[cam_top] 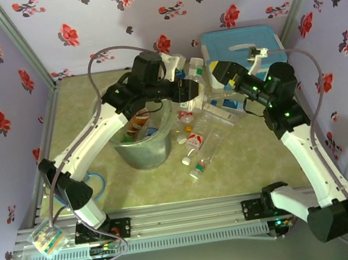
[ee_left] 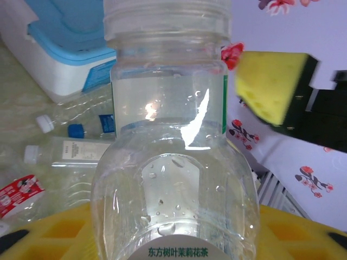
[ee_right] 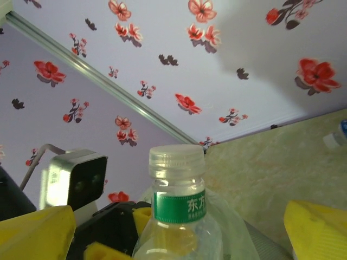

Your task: Put the plastic bottles in the bin

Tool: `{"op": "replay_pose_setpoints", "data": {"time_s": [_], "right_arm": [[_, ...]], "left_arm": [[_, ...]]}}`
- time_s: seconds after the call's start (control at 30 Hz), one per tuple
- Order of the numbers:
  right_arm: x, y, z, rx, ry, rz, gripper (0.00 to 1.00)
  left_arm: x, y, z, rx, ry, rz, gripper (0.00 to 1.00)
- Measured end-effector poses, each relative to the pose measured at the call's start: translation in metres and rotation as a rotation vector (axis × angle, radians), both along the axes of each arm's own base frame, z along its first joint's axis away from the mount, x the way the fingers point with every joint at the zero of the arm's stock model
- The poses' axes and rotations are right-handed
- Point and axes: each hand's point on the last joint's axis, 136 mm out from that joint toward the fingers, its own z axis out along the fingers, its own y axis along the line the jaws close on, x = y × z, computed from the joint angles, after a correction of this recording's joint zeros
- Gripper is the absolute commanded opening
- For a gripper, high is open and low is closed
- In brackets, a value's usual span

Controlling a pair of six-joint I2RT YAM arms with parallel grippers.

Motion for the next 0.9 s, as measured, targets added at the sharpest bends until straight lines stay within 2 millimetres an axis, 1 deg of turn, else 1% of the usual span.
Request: {"op": "replay_pose_setpoints", "data": {"time_s": [0.1, 0.17, 0.2, 0.33, 0.4, 0.43, 0.5, 0.6, 0.7, 0.77, 0.83, 0.9], "right_arm": [[-0.003, -0.01, -0.003, -0.021, 0.004, -0.031, 0.99], [-0.004, -0.015, -0.011, -0.042, 0.023, -0.047, 0.99], [-0.004, -0.017, -0.016, -0.054, 0.035, -0.054, 0.99], [-0.006, -0.025, -0.043, -0.113, 0.098, -0.085, 0.99], [-0.006, -0.028, -0.053, -0.137, 0.123, -0.098, 0.99], [-0.006, -0.03, -0.058, -0.147, 0.135, -0.105, 0.99], [-0.006, -0.032, -0.066, -0.164, 0.153, -0.111, 0.99], [-0.006, -0.033, -0.076, -0.18, 0.181, -0.117, 0.99], [-0.005, -0.036, -0.082, -0.2, 0.196, -0.132, 0.99], [-0.004, -0.041, -0.09, -0.224, 0.22, -0.158, 0.99], [-0.003, -0.048, -0.102, -0.252, 0.263, -0.191, 0.99], [-0.001, -0.057, -0.114, -0.271, 0.31, -0.22, 0.99]], "left_arm": [[0.011, 0.022, -0.003, 0.013, 0.013, 0.048, 0.49], [0.017, 0.043, 0.001, 0.015, 0.019, 0.095, 0.49], [0.02, 0.056, 0.008, 0.007, 0.009, 0.12, 0.49], [0.024, 0.124, 0.027, 0.022, -0.017, 0.268, 0.49], [0.023, 0.155, 0.03, 0.039, -0.023, 0.348, 0.49], [0.021, 0.165, 0.029, 0.048, -0.022, 0.374, 0.49], [0.014, 0.175, 0.023, 0.066, -0.01, 0.393, 0.49], [0.012, 0.178, 0.001, 0.107, 0.032, 0.401, 0.48], [0.015, 0.178, -0.03, 0.162, 0.092, 0.408, 0.47], [0.016, 0.179, -0.052, 0.204, 0.13, 0.414, 0.47], [0.014, 0.179, -0.074, 0.249, 0.166, 0.415, 0.47], [0.011, 0.178, -0.091, 0.285, 0.189, 0.41, 0.47]]}}
